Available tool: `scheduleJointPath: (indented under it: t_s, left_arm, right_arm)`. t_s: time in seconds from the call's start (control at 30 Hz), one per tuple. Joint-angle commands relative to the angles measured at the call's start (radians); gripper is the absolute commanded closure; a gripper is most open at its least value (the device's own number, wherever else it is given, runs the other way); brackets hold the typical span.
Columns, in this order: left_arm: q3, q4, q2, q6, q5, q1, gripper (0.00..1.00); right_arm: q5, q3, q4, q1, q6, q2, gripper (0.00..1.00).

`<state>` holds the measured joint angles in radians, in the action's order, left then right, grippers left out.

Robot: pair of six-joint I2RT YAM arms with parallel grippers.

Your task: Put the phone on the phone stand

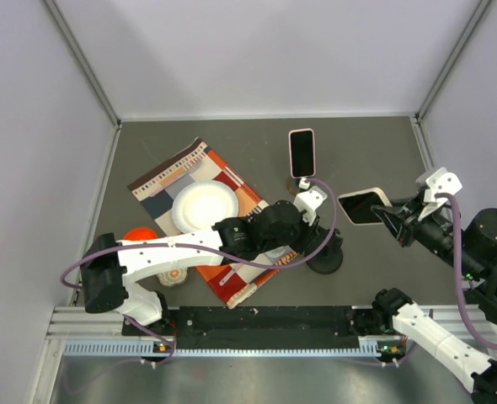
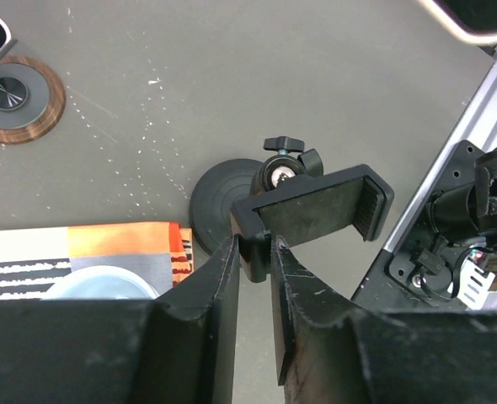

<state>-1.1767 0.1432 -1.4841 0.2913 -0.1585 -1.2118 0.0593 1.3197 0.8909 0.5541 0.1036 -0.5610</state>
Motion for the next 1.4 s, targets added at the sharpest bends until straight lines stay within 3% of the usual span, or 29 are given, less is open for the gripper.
scheduleJointPath:
  t_s: [0.0,0.2,0.3,0.37,0.47,0.7,0.83,0.93,1.07,1.37]
  left_arm:
    - [-0.017,-0.031,-0.008,-0.026,-0.003,-0.005,0.83]
    - [-0.001,-0.030,0.008,-0.101,0.001,-0.003,1.00]
    - [0.014,-0.059,0.019,-0.173,0.045,-0.003,1.00]
    - [0.026,-0.083,0.027,-0.207,0.108,-0.002,1.00]
    - [0.066,-0.135,0.053,-0.260,0.186,0.003,1.00]
    - [0.098,-0.189,0.064,-0.313,0.188,0.015,1.00]
    - [0.106,-0.198,0.056,-0.328,0.221,0.029,1.00]
    - [0.107,-0.202,0.053,-0.334,0.250,0.046,1.00]
    - [0.118,-0.211,0.056,-0.334,0.287,0.070,1.00]
    - [0.077,-0.172,0.035,-0.371,0.450,0.112,1.00]
  right_arm:
    - [0.042,0.073,-0.009,0.007,-0.008,-0.020,1.00]
    - [0.008,0.119,0.105,0.007,0.019,-0.031,1.00]
    - [0.112,0.127,0.132,0.007,0.053,-0.019,1.00]
    - [0.315,0.113,0.149,0.007,0.094,-0.007,1.00]
    - [0.463,0.037,0.151,0.007,0.145,0.009,1.00]
    - [0.473,-0.017,0.160,0.007,0.139,0.030,1.00]
    - [0.554,-0.039,0.184,0.007,0.156,0.032,1.00]
    - [0.649,-0.117,0.149,0.007,0.170,0.003,1.00]
    - [0.704,-0.230,-0.043,0.007,0.150,-0.027,1.00]
    - [0.817,-0.405,-0.302,0.006,0.258,-0.105,1.00]
